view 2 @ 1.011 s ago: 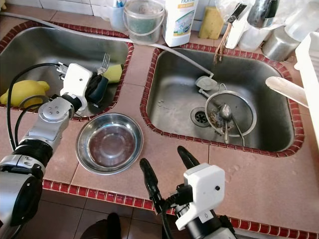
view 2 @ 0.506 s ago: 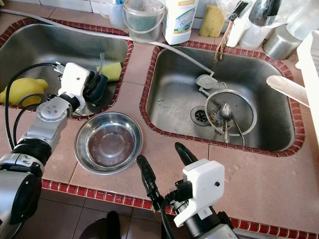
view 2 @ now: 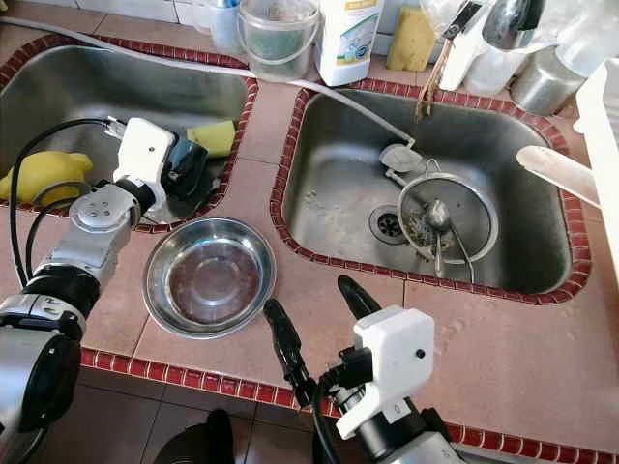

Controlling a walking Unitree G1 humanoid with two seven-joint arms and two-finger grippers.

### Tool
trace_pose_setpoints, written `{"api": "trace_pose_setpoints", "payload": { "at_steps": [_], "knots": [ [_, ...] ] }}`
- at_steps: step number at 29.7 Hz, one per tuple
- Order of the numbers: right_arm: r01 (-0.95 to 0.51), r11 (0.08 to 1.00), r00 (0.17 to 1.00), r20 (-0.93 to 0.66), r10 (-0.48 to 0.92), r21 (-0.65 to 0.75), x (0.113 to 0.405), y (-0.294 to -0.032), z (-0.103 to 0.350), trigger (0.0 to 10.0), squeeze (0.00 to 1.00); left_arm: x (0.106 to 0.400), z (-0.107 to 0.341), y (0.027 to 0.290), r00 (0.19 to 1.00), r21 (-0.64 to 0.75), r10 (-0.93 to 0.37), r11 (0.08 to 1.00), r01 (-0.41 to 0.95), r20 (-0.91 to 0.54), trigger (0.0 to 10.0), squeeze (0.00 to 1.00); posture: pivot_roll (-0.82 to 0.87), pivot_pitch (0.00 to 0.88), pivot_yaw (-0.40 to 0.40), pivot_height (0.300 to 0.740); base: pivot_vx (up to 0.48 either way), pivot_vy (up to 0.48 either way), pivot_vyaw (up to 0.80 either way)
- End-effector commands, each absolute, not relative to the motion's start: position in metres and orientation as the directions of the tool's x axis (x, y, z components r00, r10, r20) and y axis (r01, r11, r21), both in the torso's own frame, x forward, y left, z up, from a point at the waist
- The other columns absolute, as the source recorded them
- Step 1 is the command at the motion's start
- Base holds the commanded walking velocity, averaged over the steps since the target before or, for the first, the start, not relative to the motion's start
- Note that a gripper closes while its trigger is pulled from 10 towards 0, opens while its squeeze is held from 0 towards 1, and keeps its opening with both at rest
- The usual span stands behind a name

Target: Kitchen organization

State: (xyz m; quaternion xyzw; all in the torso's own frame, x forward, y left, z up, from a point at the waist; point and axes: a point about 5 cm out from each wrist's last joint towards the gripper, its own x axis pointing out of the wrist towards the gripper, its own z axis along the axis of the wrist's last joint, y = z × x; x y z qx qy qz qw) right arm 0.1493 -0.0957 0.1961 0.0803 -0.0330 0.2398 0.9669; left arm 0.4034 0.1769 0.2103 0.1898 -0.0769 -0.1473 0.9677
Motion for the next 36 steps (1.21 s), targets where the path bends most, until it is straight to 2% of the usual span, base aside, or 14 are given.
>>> {"api": "trace_pose_setpoints", "payload": {
  "at_steps": [1, 4, 5, 8, 13, 16, 25, 29, 36],
  "knots": [
    [-0.443, 0.886, 0.895, 0.131, 0.427, 0.136, 0.151, -0.099, 0.201, 10.0, 0.00, 0.404, 0.215, 0.180, 0.944, 0.372, -0.311, 0.893, 0.252, 0.107, 10.0, 1.00, -0.34, 0.320, -0.021, 0.732, 0.000, 0.000, 0.00],
    [-0.430, 0.893, 0.900, 0.147, 0.411, 0.135, 0.155, -0.099, 0.202, 10.0, 0.00, 0.404, 0.218, 0.181, 0.944, 0.340, -0.308, 0.906, 0.252, 0.121, 10.0, 1.00, -0.33, 0.310, -0.011, 0.732, 0.000, 0.000, 0.00],
    [-0.416, 0.899, 0.905, 0.161, 0.394, 0.136, 0.161, -0.099, 0.201, 10.0, 0.00, 0.404, 0.221, 0.183, 0.942, 0.298, -0.306, 0.920, 0.256, 0.138, 10.0, 0.00, -0.31, 0.305, -0.004, 0.732, 0.000, 0.000, 0.00],
    [-0.395, 0.907, 0.912, 0.183, 0.368, 0.143, 0.170, -0.095, 0.201, 10.0, 0.00, 0.403, 0.227, 0.185, 0.935, 0.222, -0.312, 0.936, 0.273, 0.166, 10.0, 0.00, -0.30, 0.292, 0.011, 0.732, 0.000, 0.000, 0.00],
    [-0.385, 0.911, 0.915, 0.194, 0.355, 0.148, 0.173, -0.093, 0.200, 10.0, 0.00, 0.403, 0.229, 0.187, 0.934, 0.183, -0.308, 0.944, 0.276, 0.183, 10.0, 0.00, -0.29, 0.285, 0.018, 0.732, 0.000, 0.000, 0.00],
    [-0.322, 0.935, 0.930, 0.236, 0.283, 0.148, 0.192, -0.091, 0.197, 10.0, 0.00, 0.394, 0.233, 0.184, 0.920, 0.116, -0.308, 0.951, 0.288, 0.243, 10.0, 0.00, -0.26, 0.245, 0.040, 0.732, 0.000, 0.000, 0.00],
    [-0.253, 0.957, 0.943, 0.255, 0.212, 0.139, 0.215, -0.094, 0.188, 10.0, 0.00, 0.374, 0.222, 0.182, 0.919, 0.096, -0.286, 0.958, 0.270, 0.272, 10.0, 0.00, -0.22, 0.177, 0.064, 0.732, 0.000, 0.000, 0.00],
    [-0.256, 0.958, 0.940, 0.263, 0.215, 0.131, 0.227, -0.091, 0.181, 10.0, 0.00, 0.354, 0.216, 0.182, 0.922, 0.064, -0.266, 0.964, 0.258, 0.280, 10.0, 0.00, -0.19, 0.132, 0.066, 0.732, 0.000, 0.000, 0.00],
    [-0.262, 0.959, 0.933, 0.283, 0.223, 0.109, 0.239, -0.087, 0.177, 10.0, 0.00, 0.338, 0.212, 0.173, 0.926, 0.025, -0.227, 0.973, 0.230, 0.300, 10.0, 0.00, -0.17, 0.089, 0.054, 0.732, 0.000, 0.000, 0.00]
  ]
}}
